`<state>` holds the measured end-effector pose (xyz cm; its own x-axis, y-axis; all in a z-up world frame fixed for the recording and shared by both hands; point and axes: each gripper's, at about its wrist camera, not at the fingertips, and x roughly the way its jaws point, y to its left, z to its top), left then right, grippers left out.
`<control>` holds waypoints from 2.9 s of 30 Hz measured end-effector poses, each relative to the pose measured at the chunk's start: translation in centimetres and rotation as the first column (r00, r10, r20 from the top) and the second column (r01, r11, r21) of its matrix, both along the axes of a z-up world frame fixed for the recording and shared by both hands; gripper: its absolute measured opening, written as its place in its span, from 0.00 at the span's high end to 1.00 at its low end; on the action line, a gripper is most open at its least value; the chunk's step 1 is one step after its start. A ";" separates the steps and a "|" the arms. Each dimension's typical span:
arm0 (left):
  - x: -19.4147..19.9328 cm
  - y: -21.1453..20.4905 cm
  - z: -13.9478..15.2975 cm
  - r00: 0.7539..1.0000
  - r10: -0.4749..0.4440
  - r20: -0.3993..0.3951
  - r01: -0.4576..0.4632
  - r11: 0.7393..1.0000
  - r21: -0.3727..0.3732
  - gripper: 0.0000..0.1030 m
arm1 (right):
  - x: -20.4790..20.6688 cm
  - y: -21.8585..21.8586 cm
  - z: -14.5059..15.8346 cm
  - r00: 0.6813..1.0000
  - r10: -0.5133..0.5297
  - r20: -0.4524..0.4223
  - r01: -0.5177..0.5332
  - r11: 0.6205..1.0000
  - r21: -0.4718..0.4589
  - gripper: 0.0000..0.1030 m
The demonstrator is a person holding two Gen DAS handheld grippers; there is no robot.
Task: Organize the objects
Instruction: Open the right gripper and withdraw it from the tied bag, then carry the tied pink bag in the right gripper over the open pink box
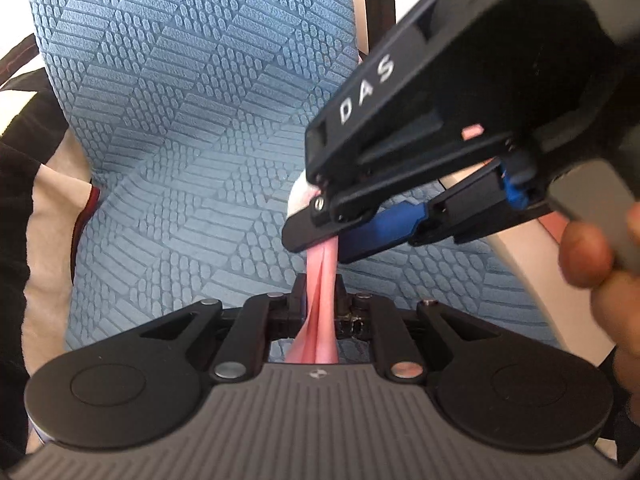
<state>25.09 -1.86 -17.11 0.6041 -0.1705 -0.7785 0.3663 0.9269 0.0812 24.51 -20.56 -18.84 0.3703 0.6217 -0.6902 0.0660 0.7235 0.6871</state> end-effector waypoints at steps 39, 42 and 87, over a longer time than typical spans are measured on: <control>0.6 5.9 2.7 0.964 0.147 -0.220 -0.210 0.932 -0.295 0.65 | -3.8 -1.1 4.2 0.991 0.056 0.123 -0.023 0.967 -0.252 0.90; -0.2 5.7 3.3 0.966 0.136 -0.218 -0.194 0.944 -0.269 0.65 | -4.5 -1.5 5.2 0.989 0.068 0.133 -0.030 0.963 -0.267 0.90; 4.4 -15.9 16.1 0.985 -0.073 -0.156 0.021 0.949 -0.314 0.57 | -3.2 -21.6 16.5 0.956 -0.085 0.280 0.180 0.926 -0.332 0.89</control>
<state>29.46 -17.73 -1.01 0.4586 -0.4443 -0.7696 0.3938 0.8780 -0.2722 21.28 -42.13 -2.35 0.6254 0.2901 -0.7244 0.0342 0.9173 0.3968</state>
